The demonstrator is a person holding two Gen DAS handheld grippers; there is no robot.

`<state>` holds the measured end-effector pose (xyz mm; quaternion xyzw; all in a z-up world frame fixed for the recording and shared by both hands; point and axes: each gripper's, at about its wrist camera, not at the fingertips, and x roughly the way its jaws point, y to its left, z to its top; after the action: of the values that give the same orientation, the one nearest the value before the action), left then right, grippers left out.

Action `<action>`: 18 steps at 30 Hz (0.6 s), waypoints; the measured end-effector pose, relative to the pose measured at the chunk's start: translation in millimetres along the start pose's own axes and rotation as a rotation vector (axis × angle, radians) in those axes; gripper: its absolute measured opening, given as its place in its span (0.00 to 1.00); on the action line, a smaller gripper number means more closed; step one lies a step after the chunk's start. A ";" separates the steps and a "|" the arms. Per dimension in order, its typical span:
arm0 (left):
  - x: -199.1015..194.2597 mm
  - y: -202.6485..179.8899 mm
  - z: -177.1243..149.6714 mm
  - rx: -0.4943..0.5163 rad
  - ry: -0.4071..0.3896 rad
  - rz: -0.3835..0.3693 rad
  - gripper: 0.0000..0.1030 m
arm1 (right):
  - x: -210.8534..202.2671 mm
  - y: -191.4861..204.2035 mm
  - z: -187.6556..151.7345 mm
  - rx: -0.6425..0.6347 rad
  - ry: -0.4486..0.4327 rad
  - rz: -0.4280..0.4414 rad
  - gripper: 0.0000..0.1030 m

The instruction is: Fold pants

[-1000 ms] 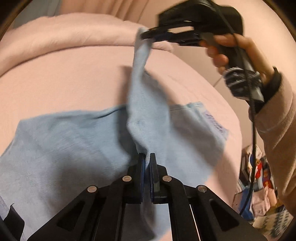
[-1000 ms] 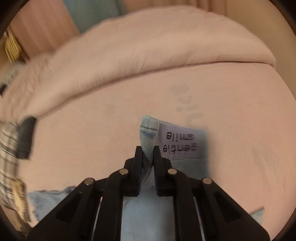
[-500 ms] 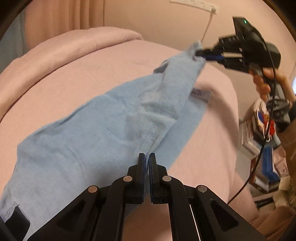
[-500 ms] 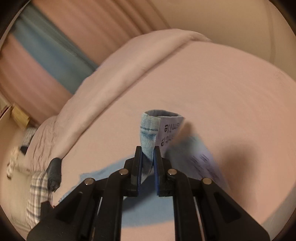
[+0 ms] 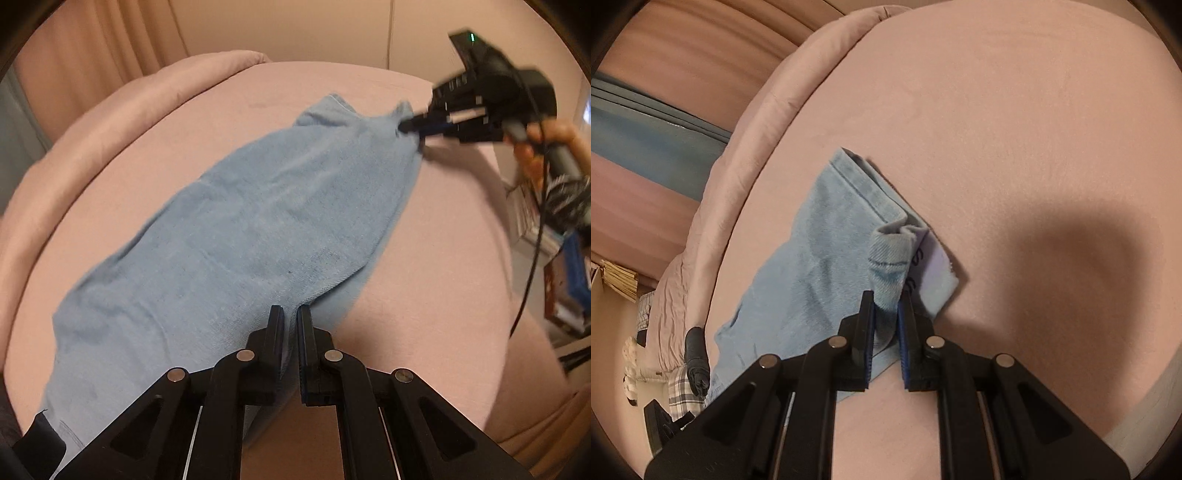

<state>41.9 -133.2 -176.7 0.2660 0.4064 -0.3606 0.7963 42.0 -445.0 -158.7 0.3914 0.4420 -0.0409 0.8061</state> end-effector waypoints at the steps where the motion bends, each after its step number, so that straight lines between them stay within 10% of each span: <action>1: 3.6 -1.5 -1.7 0.010 0.008 0.008 0.05 | -1.0 -3.1 -0.1 0.002 -0.008 0.014 0.12; 18: -5.2 -1.5 -13.3 0.043 0.002 -0.104 0.01 | -2.1 -25.6 0.6 0.026 -0.010 0.072 0.12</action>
<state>32.6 -122.7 -179.6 0.2620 0.4124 -0.4098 0.7703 30.6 -463.7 -172.2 0.4175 0.4229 -0.0195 0.8040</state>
